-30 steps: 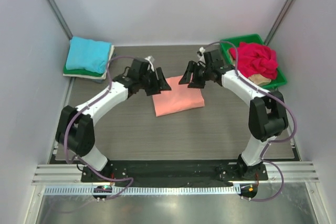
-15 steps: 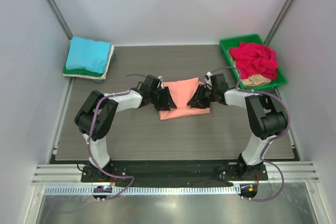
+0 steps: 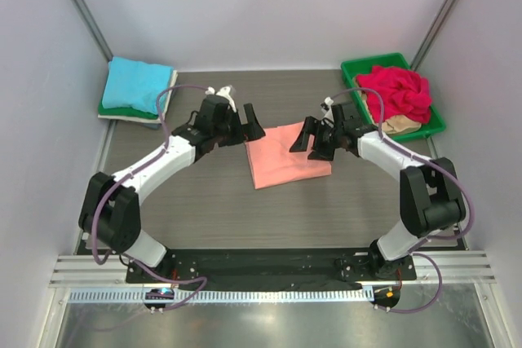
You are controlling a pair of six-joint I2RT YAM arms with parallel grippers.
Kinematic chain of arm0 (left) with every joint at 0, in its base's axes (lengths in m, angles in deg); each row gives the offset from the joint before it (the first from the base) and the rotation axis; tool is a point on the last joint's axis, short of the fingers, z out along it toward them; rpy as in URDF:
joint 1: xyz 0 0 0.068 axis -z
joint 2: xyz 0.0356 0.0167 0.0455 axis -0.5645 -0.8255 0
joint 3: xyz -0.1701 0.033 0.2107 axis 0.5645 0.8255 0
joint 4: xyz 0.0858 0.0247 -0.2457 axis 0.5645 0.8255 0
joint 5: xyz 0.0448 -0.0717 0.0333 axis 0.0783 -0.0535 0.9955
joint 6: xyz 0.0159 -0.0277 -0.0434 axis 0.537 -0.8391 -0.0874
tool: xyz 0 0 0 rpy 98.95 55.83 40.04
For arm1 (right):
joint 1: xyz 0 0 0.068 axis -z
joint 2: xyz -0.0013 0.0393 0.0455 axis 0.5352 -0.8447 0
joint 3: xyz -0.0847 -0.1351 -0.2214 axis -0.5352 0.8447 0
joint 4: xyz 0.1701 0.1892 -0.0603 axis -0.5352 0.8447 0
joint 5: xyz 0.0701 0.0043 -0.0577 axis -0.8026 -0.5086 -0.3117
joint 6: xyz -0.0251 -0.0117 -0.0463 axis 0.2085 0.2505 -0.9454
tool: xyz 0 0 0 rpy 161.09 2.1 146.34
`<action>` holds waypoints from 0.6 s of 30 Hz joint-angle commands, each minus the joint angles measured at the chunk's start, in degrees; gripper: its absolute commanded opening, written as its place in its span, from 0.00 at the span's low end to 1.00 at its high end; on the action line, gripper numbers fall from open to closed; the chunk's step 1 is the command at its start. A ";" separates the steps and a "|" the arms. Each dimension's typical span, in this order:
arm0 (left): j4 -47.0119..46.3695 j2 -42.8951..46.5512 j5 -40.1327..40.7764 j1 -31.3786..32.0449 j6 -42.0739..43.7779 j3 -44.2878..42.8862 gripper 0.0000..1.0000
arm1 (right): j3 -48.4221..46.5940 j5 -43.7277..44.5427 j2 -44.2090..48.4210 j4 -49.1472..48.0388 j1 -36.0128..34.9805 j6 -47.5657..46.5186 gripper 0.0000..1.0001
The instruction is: Fold and stack the t-shirts
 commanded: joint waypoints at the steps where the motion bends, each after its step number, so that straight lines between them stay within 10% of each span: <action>1: -1.03 -6.92 -0.24 -5.82 0.85 -1.70 1.00 | -2.89 1.32 5.80 4.95 -0.38 -2.53 0.82; 18: -22.64 -22.68 -4.22 -7.16 -17.00 4.70 0.74 | -0.07 0.18 10.90 9.52 -0.56 -4.99 0.83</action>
